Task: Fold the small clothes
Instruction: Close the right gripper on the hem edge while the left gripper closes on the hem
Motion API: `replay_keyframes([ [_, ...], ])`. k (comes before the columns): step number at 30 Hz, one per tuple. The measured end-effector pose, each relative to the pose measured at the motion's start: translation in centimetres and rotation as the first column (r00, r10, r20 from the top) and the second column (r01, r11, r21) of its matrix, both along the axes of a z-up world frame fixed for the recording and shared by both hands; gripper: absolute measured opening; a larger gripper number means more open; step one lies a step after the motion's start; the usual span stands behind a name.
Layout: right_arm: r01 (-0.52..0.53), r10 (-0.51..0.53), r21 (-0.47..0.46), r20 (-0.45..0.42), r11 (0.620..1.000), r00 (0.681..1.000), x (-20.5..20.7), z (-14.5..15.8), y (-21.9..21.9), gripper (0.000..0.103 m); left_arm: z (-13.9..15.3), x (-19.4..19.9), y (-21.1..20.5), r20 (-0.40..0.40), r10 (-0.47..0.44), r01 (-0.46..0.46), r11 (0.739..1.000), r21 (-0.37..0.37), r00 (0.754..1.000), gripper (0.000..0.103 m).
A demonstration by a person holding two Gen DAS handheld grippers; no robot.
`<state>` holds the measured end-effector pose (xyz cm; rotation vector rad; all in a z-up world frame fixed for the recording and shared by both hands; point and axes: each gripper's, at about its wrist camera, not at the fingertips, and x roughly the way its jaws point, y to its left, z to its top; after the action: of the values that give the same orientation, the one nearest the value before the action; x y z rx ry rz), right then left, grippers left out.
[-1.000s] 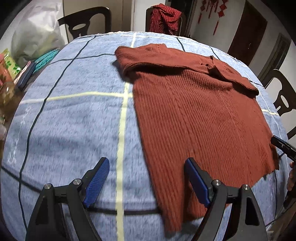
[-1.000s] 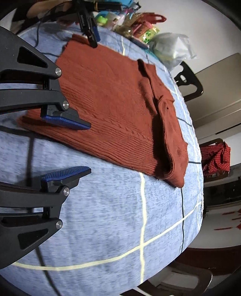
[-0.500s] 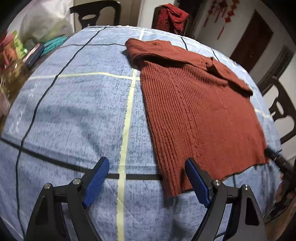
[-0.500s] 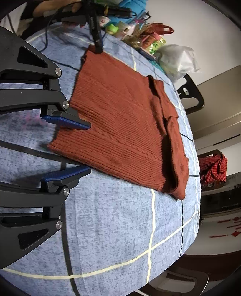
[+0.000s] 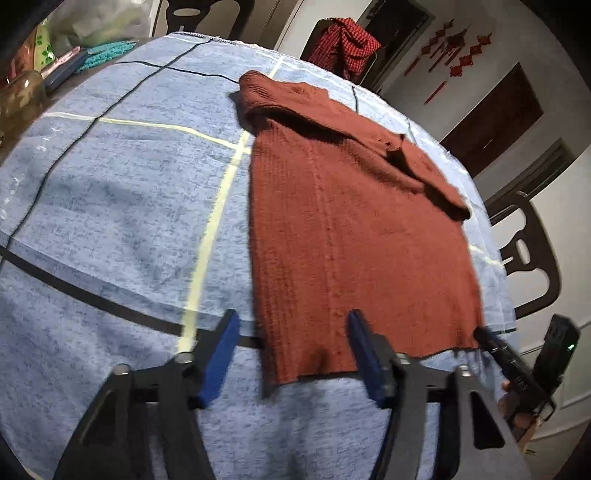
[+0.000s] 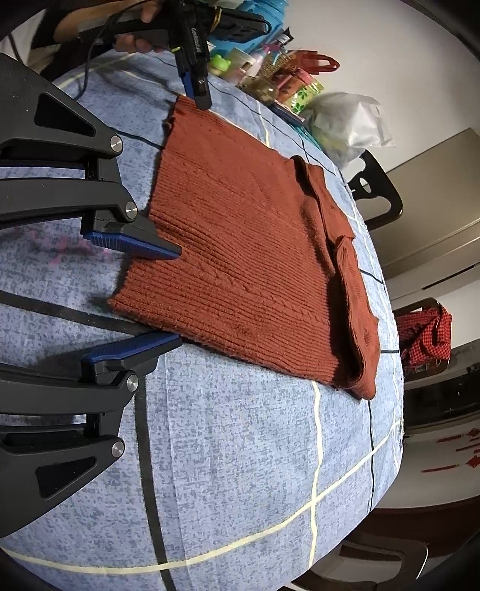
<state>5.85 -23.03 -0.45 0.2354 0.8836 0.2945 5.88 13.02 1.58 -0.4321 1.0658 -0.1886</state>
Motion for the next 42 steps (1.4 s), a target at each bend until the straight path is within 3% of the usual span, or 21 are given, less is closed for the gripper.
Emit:
replay_keyframes([
  [3,0.011,-0.011,0.003,-0.003,1.000,1.000,-0.1,0.0,-0.2,0.034,-0.5,0.3,0.2,-0.013,0.007,-0.009,0.996,-0.091,1.000,0.053],
  [10,-0.016,0.016,0.002,-0.003,1.000,1.000,-0.2,-0.1,0.2,0.029,-0.5,0.7,0.1,-0.003,0.016,-0.016,0.992,-0.125,1.000,0.053],
  [11,-0.016,0.016,-0.006,-0.003,1.000,1.000,-0.2,-0.1,0.3,0.022,-0.4,0.7,0.1,0.004,0.009,-0.008,0.990,-0.143,1.000,0.053],
  [12,-0.017,0.016,-0.014,-0.002,1.000,1.000,-0.2,-0.1,0.4,0.011,-0.3,0.7,0.0,0.016,-0.007,0.009,0.986,-0.169,1.000,0.053],
  [17,-0.009,0.009,0.012,-0.007,1.000,1.000,0.1,-0.3,0.0,0.008,0.6,0.7,-1.0,0.127,-0.038,0.063,0.978,-0.197,0.991,0.053],
  [22,0.002,-0.001,0.029,-0.009,1.000,1.000,0.2,-0.4,-0.2,0.008,-1.1,1.8,-1.1,0.044,-0.022,0.032,0.972,-0.232,0.999,0.055],
  [24,0.002,-0.002,0.027,-0.008,1.000,1.000,0.1,-0.4,-0.1,0.008,-0.7,1.6,-1.0,0.058,-0.020,0.032,0.976,-0.217,0.998,0.055],
  [32,0.006,-0.005,0.021,-0.005,1.000,1.000,0.2,-0.4,0.0,0.008,-0.5,1.5,-1.6,-0.033,0.003,-0.005,0.997,-0.074,0.999,0.055],
  [39,0.015,-0.014,0.075,-0.021,0.997,1.000,0.2,-0.6,-0.7,0.008,-0.5,0.9,-0.5,-0.061,0.035,-0.040,0.996,-0.076,0.997,0.055],
  [42,0.019,-0.016,0.102,-0.027,0.995,0.999,0.1,-0.7,-1.1,0.008,-0.6,0.9,-0.1,-0.064,0.043,-0.046,0.997,-0.059,0.997,0.046],
])
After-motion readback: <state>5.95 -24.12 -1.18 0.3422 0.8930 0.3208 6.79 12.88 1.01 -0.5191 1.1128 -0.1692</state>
